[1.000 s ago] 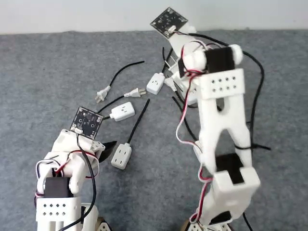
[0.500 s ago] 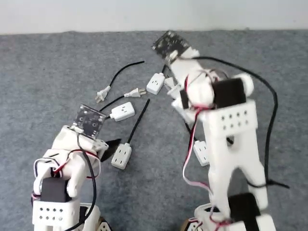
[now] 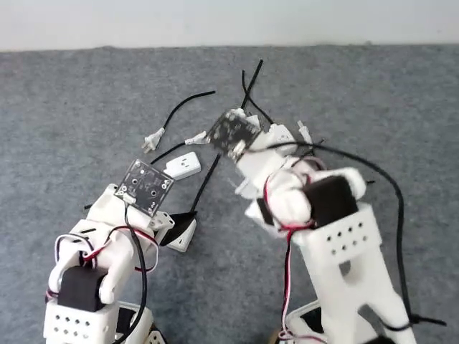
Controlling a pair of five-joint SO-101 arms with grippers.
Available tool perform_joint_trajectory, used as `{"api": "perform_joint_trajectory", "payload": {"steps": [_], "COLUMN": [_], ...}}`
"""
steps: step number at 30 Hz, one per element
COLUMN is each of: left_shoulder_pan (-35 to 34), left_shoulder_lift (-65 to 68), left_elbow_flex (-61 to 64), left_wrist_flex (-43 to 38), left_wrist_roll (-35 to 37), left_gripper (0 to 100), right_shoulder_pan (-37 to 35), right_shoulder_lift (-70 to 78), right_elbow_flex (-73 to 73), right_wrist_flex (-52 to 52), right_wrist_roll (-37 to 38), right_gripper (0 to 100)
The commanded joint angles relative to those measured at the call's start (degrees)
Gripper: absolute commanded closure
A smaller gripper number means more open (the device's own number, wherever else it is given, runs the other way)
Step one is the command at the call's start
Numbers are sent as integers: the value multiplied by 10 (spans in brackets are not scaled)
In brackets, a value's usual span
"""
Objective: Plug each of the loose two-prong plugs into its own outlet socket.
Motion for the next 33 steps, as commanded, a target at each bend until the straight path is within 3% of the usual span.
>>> {"api": "perform_joint_trajectory", "payload": {"steps": [1,7,18,33], "left_shoulder_pan": [4,52,57,97], "left_shoulder_lift": [-9,-9,-9,-10], "left_elbow_flex": [-54,-52,-54,-116], "left_wrist_flex": [20,19,18,84], "left_wrist_roll": [9,8,9,10], "left_gripper": [633,633,633,633], "right_shoulder_pan": [-22,-78,-136,-75], "right_shoulder_lift": [-58,-115,-118,-118], "right_elbow_flex": [48,94,104,152], "right_wrist_flex": [-38,-46,-46,-125], "right_wrist_roll": [-5,-4,-4,-2], "right_gripper": [989,989,989,989]}}
